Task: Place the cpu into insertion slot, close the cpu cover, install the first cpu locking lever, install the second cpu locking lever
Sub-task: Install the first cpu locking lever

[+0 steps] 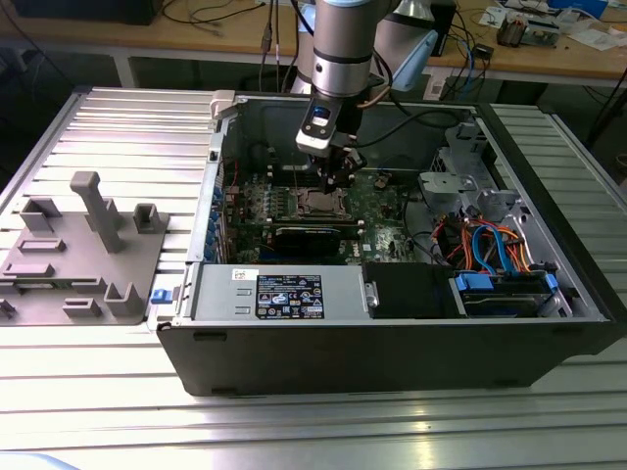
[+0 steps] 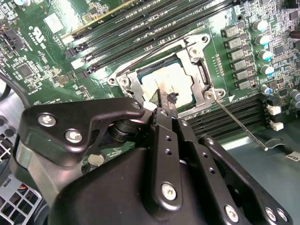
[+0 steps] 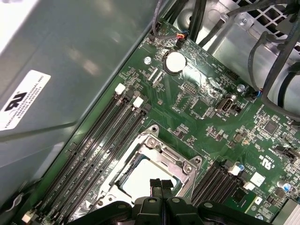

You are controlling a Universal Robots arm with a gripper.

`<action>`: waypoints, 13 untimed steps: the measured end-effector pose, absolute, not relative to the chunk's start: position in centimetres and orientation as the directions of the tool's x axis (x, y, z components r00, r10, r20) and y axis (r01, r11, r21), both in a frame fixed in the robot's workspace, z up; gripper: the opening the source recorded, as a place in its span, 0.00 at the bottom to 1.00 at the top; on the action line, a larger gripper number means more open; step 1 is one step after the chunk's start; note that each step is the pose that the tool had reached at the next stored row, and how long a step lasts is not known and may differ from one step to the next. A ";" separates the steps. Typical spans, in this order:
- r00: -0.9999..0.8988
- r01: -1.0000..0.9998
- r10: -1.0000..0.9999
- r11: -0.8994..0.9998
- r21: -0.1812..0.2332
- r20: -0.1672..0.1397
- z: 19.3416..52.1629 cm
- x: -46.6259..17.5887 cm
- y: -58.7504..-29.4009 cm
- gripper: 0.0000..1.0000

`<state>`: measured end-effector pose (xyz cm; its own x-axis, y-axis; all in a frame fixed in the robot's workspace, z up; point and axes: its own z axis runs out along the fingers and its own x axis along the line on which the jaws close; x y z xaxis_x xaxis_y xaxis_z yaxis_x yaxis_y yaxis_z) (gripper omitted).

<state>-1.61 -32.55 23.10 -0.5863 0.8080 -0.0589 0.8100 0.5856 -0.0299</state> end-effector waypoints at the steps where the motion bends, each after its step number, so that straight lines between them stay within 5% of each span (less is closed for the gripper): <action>1: -0.588 0.809 0.807 0.588 -0.030 -0.059 23.1 -1.6 -32.6 0.11; 13: -0.618 0.786 0.784 0.618 -0.030 -0.059 23.1 -1.6 -32.5 0.11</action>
<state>-1.61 -32.55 23.10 -0.6185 0.7836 -0.0589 0.7857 0.6179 -0.0298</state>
